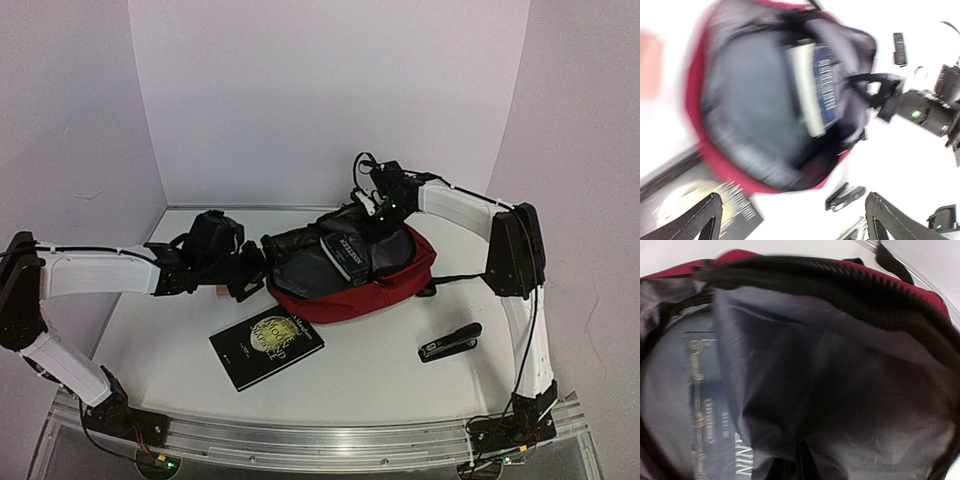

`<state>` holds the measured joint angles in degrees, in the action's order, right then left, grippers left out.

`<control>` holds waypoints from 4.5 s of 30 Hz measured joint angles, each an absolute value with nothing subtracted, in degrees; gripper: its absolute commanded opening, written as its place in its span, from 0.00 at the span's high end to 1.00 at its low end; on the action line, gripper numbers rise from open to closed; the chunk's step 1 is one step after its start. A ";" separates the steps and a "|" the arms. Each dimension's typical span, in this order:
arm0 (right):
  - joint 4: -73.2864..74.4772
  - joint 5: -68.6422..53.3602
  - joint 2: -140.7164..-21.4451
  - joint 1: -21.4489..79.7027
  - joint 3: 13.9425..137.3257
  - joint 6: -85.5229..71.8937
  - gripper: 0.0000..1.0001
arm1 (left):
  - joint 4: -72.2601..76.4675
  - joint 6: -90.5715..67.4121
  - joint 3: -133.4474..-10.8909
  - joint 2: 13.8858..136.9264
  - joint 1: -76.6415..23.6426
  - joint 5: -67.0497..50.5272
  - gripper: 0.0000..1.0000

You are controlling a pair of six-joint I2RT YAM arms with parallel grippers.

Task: Pack the student bag
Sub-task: Place the book in the student bag, then pick up the book from the center of the board.

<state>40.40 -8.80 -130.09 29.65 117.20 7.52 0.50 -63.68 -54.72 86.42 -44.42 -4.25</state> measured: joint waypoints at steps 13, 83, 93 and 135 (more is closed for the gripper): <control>39.54 -7.78 -132.08 23.83 119.58 7.08 0.20 | -7.10 -72.63 -33.64 67.59 -44.57 1.41 0.00; 40.67 -38.21 -119.88 45.94 97.15 -6.52 1.00 | 8.60 -81.11 -24.32 79.53 -49.75 9.63 0.30; 43.30 -31.58 -117.86 44.88 97.95 -5.90 1.00 | 6.85 -75.28 -33.85 88.86 -49.28 10.21 0.29; 37.34 -20.77 -129.58 34.55 105.19 4.11 0.60 | 28.67 -73.21 -26.12 87.86 -46.16 4.54 0.09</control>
<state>37.34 -20.77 -129.58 34.55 105.19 4.11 28.67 -73.21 -26.12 87.86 -46.16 4.54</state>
